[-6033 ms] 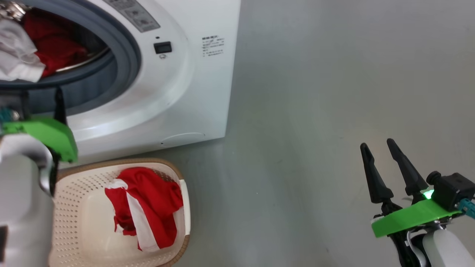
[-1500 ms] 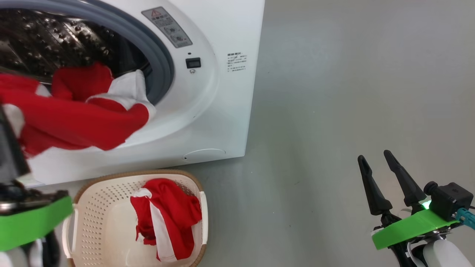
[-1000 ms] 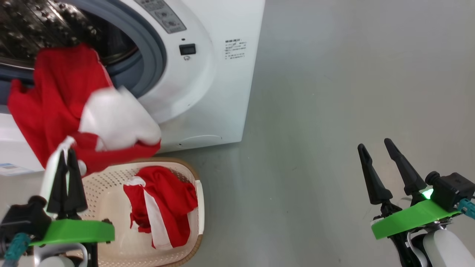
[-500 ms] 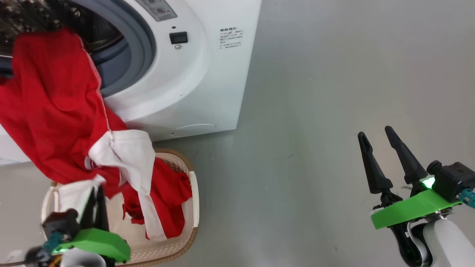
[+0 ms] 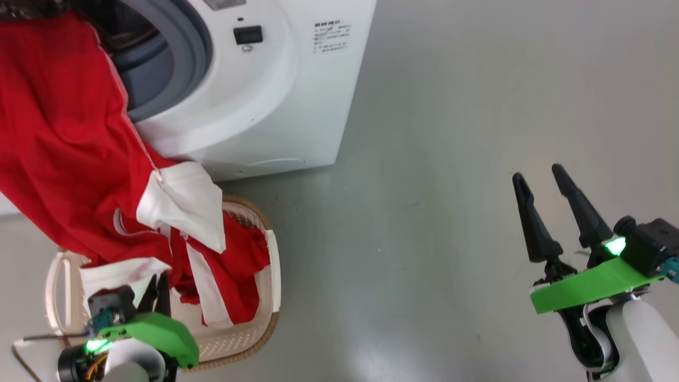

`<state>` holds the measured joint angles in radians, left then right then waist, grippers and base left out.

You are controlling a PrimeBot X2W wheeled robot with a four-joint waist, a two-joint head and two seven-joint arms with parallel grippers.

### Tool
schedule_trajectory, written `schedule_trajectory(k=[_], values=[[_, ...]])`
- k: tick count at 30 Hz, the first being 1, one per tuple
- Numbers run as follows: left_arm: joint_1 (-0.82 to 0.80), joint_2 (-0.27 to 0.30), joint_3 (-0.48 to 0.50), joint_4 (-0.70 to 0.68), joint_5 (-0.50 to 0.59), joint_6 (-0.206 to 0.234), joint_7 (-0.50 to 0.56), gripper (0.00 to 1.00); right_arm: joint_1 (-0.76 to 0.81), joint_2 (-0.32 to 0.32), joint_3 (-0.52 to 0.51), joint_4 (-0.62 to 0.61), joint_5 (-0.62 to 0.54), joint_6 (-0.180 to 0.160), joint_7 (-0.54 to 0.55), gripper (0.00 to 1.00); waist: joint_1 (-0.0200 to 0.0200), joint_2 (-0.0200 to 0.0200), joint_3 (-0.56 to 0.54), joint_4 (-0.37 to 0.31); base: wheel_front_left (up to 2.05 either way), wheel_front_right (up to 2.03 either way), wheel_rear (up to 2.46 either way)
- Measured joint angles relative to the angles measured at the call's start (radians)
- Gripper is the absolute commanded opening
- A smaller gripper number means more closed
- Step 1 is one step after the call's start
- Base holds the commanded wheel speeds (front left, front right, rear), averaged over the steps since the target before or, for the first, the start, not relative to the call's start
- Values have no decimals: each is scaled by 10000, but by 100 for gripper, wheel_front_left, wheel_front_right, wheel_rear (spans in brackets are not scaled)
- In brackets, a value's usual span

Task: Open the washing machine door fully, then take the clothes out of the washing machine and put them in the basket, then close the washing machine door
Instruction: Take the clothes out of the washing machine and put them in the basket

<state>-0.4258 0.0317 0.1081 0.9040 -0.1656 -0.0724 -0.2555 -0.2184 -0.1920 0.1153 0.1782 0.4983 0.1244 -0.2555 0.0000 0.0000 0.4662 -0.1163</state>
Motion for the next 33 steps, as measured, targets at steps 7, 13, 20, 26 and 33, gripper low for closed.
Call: schedule_trajectory(k=[7, 13, 20, 26, 33], values=[[-1222, 171, 25, 1446, 161, -81, 0, 0, -382, -12, 42, -96, 0, 0, 2, 100, 0, 0, 596, -20, 0, 0, 0], [-2104, 378, 38, 2105, 228, -82, 0, 0, -674, -2, 96, -132, 2, 0, 2, 100, 0, 0, 1153, -102, 0, 0, 0], [-2711, 589, 48, 2523, 255, -79, 0, 0, -973, 29, 240, -186, 2, 0, 0, 100, 1, 0, 1682, -235, 0, 0, 0], [-3027, 744, 46, 2675, 270, -69, 0, 33, -1103, 35, 280, -192, 2, 0, 2, 100, 1, 0, 1942, -318, 0, 0, 0], [-3171, 767, 54, 2713, 268, -59, 0, 100, -1175, 38, 305, -194, 2, 0, 2, 100, 1, 0, 1919, -335, 0, 0, 0]])
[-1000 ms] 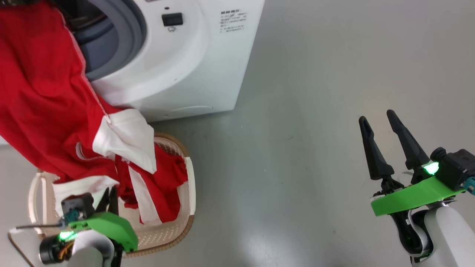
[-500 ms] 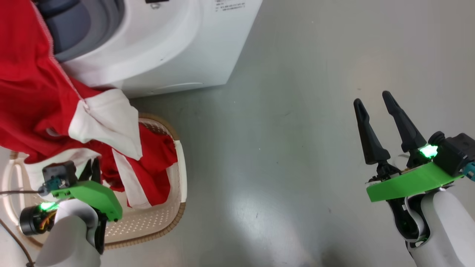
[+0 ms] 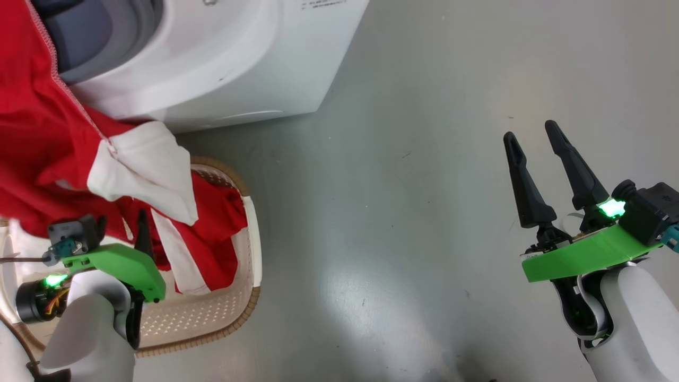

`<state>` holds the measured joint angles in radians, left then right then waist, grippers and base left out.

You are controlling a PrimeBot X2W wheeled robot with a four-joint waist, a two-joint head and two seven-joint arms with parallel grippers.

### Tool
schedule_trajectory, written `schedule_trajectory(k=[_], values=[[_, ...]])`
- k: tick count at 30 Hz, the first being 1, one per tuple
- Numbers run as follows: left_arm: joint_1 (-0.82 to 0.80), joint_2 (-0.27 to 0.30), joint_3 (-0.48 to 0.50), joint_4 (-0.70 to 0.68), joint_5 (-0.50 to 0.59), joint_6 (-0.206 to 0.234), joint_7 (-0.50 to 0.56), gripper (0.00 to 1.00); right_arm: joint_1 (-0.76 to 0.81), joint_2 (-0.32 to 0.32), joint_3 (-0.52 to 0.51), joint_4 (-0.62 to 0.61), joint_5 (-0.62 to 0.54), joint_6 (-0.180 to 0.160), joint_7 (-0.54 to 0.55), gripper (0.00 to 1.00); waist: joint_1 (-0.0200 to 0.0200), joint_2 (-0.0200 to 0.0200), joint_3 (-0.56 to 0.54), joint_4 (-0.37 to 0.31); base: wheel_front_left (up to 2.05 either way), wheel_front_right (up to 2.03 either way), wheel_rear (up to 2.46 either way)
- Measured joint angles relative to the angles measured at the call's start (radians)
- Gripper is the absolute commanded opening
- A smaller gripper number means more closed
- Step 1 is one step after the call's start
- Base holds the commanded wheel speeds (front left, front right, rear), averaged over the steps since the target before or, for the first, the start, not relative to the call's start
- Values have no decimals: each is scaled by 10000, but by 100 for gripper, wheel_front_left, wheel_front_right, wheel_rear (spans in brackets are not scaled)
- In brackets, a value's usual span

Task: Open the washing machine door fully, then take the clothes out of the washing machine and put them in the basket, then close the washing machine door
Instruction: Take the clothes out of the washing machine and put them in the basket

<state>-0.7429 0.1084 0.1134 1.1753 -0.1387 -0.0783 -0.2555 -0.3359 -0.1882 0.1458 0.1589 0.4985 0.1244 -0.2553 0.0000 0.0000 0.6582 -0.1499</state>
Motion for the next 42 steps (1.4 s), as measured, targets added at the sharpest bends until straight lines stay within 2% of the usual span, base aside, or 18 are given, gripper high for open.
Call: schedule_trajectory(k=[11, 20, 42], values=[[96, -48, 153, -134, -50, 0, 0, 100, 17, -8, 15, 100, 0, 0, 0, 100, 0, 0, -435, 101, 0, 0, 0], [498, -245, 416, -1141, -196, -88, 0, 100, 50, -71, -12, 134, 0, 0, -2, 100, 0, 1, -836, 313, 0, 0, 0], [2346, -704, 1122, -7072, 40, -372, -6, 100, 311, -215, -127, 75, -2, 0, -2, 100, 0, 0, -1187, 730, 0, 0, 0]])
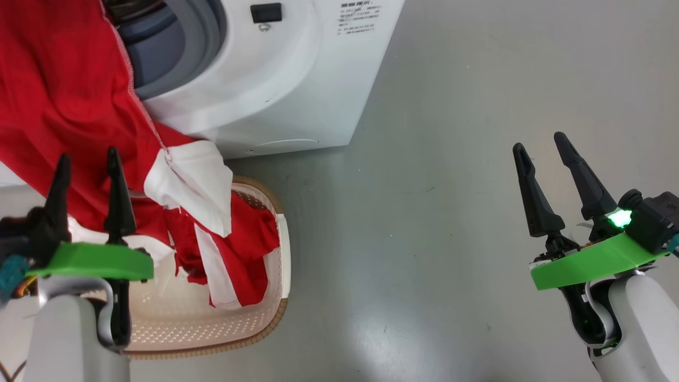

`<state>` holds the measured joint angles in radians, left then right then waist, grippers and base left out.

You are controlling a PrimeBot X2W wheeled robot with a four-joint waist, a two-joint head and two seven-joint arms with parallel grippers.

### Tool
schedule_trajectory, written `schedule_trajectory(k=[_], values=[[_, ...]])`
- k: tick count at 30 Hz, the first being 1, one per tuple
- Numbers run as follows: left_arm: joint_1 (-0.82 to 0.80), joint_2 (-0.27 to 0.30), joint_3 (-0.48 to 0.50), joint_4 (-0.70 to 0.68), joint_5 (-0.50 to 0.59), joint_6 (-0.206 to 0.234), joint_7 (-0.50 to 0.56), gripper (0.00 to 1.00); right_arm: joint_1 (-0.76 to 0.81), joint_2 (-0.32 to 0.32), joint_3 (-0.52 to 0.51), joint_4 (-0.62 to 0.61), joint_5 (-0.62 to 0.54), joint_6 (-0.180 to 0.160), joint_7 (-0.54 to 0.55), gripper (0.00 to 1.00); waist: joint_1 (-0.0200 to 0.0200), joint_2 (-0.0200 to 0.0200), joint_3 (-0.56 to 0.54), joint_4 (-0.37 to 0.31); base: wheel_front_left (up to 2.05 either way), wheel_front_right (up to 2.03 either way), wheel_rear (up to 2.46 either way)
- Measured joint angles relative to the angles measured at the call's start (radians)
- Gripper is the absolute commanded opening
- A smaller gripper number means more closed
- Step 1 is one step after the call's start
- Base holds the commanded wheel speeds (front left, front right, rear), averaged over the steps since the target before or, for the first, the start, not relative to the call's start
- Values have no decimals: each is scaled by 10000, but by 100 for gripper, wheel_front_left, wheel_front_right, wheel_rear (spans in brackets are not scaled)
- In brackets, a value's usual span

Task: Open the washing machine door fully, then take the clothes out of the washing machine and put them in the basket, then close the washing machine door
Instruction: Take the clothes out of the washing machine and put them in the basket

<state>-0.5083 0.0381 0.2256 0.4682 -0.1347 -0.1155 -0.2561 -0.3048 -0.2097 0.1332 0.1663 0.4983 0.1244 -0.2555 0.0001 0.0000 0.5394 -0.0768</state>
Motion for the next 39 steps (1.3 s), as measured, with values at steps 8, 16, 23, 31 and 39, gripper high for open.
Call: schedule_trajectory(k=[8, 16, 23, 31, 39], values=[[1283, -71, -190, -2036, -36, 86, -8, 100, 180, -13, 6, -8, 0, 0, 2, 100, 0, 0, -98, 30, 0, 0, 0], [2458, -65, -608, -3555, -173, 479, -8, 100, 181, -19, -2, -6, 0, 0, 2, 100, 0, 0, -139, 84, 0, 0, 0], [3049, -58, -851, -4265, -391, 815, -8, 100, 183, -25, -23, -4, 0, 0, 0, 100, 0, 0, -126, 89, 0, 0, 0], [3075, -56, -897, -4328, -520, 901, -8, 100, 183, -25, -29, -4, 0, 0, 2, 100, 0, 0, -112, 48, 0, 0, 0], [2987, -54, -880, -3919, -531, 899, -8, 100, 183, -17, -19, -4, 0, 0, 0, 100, 0, 0, -104, 14, 0, 0, 0]])
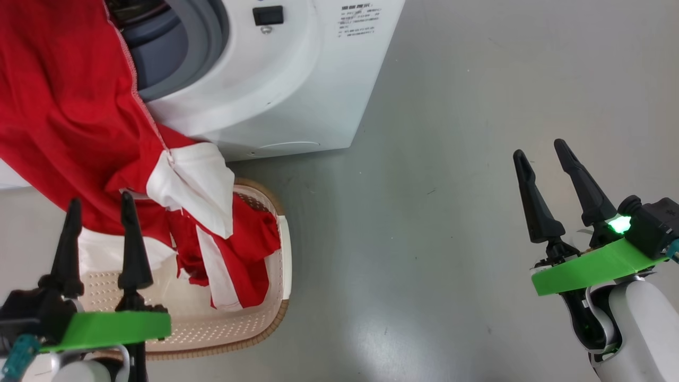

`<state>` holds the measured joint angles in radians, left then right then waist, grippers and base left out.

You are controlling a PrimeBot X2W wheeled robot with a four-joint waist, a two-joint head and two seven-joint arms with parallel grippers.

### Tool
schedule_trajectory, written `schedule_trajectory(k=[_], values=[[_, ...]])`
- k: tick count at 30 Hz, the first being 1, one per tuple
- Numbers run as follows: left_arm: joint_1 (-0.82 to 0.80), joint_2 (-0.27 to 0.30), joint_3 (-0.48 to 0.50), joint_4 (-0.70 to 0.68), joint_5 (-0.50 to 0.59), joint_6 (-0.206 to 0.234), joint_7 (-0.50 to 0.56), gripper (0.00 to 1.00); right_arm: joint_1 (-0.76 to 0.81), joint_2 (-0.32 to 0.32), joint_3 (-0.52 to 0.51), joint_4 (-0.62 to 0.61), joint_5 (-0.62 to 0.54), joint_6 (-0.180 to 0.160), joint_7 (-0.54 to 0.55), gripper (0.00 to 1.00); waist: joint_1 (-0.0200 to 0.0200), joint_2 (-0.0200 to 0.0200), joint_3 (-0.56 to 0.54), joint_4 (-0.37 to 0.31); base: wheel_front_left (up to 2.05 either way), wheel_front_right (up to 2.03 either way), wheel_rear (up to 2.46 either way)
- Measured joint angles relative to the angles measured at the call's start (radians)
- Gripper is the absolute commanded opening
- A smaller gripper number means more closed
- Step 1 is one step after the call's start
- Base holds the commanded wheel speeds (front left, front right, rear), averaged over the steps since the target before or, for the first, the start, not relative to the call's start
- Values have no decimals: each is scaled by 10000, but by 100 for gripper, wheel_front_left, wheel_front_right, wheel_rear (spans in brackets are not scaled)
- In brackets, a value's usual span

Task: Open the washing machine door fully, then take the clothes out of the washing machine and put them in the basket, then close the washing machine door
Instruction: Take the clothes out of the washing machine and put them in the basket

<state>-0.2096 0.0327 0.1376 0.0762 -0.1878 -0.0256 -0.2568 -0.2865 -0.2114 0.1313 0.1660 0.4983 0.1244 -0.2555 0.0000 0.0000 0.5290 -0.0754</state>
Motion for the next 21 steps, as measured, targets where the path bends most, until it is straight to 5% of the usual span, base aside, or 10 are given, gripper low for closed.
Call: schedule_trajectory(k=[21], values=[[-3661, 825, 1482, 4437, 159, -291, 0, 100, -7, 19, 98, 17, 0, 0, 2, 100, 0, 0, 149, -104, 0, 0, 0]])
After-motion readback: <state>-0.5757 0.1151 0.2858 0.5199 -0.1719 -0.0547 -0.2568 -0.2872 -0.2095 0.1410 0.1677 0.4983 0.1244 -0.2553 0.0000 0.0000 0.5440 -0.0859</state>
